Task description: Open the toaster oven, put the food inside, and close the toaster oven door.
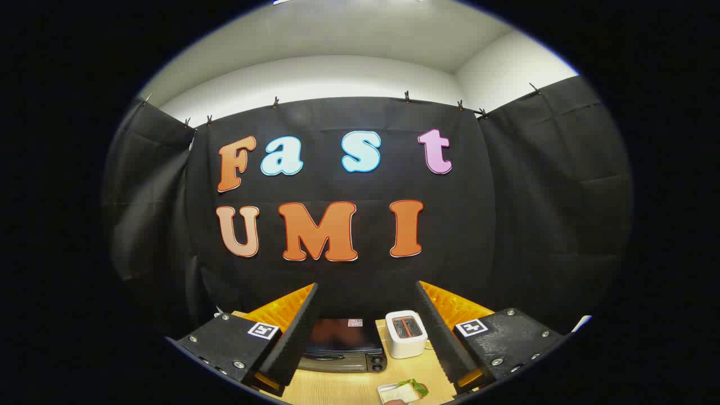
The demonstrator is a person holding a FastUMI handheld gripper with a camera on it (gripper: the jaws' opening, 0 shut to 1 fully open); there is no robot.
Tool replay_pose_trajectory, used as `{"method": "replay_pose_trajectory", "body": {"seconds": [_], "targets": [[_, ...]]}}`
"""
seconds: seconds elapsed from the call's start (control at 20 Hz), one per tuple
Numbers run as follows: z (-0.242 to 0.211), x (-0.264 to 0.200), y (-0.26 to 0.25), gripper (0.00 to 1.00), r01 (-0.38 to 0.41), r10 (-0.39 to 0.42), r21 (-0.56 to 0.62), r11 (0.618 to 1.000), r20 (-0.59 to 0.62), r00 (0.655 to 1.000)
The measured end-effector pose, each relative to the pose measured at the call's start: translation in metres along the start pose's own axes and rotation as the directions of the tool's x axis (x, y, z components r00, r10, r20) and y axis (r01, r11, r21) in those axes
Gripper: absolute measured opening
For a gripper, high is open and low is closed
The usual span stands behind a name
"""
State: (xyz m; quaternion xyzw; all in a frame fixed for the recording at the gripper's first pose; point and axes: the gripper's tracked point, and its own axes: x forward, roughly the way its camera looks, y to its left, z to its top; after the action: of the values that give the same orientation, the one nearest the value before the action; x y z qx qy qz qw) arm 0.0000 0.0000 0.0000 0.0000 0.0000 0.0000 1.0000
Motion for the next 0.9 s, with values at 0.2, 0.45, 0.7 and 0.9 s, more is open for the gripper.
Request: {"method": "replay_pose_trajectory", "body": {"seconds": [0.2,0.45,0.7,0.9], "targets": [[0.005,-0.001,-0.004,0.98,0.008,-0.008,0.006,1.0,0.002,1.0],[0.011,-0.002,-0.008,0.98,0.03,-0.029,-0.011,1.0,0.014,0.999],[0.007,-0.001,-0.012,0.98,0.039,-0.039,-0.011,0.999,0.004,0.999],[0.001,0.003,-0.012,0.98,0.036,-0.036,-0.012,0.999,-0.007,0.999]]}}
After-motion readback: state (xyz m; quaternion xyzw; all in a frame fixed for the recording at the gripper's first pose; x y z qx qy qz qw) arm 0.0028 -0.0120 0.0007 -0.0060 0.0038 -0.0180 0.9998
